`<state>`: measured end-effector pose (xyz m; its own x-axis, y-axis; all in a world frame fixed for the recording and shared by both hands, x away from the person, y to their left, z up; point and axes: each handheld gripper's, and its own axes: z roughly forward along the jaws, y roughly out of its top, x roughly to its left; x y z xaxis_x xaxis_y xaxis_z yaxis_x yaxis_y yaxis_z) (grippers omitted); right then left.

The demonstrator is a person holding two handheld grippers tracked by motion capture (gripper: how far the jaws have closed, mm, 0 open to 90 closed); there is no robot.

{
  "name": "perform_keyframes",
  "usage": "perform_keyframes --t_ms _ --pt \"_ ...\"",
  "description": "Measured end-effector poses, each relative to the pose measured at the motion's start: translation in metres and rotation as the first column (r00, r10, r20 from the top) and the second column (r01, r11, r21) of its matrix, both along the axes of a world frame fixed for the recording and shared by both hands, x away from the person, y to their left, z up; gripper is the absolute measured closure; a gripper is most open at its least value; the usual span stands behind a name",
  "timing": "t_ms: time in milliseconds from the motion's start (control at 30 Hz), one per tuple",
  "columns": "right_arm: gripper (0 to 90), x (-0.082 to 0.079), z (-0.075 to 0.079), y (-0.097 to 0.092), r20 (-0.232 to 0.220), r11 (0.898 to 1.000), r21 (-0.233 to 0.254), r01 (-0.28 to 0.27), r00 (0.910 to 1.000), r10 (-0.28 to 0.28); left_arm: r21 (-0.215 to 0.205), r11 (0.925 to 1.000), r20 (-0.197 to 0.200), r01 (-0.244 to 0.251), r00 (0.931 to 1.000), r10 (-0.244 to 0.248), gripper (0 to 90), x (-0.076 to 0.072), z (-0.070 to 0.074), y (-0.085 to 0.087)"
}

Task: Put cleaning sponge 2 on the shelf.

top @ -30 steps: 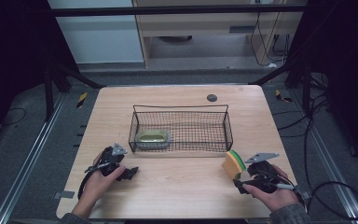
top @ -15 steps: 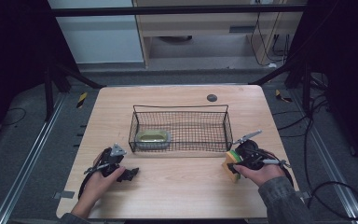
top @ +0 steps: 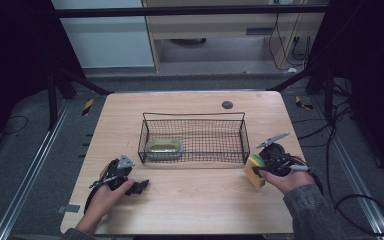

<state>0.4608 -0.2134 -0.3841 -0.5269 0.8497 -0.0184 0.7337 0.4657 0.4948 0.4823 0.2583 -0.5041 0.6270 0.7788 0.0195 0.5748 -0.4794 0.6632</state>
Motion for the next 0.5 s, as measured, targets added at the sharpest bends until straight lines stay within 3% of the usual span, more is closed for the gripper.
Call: perform_keyframes --t_ms 200,267,500 --pt "64.4 0.006 0.017 -0.017 0.051 1.0 0.006 0.029 0.9983 -0.029 -0.019 0.9998 0.023 -0.002 0.9997 0.002 0.0 0.0 -0.002 -0.001" --pt "64.4 0.011 0.027 -0.021 0.091 1.0 0.005 0.029 0.9955 -0.029 -0.031 0.9995 0.038 0.007 0.9993 -0.005 0.0 -0.001 -0.004 -0.001" --pt "64.4 0.035 0.051 -0.023 0.145 0.998 -0.039 0.04 0.9889 -0.034 -0.039 0.9992 0.048 0.007 0.9988 -0.005 0.0 0.0 -0.005 0.0"
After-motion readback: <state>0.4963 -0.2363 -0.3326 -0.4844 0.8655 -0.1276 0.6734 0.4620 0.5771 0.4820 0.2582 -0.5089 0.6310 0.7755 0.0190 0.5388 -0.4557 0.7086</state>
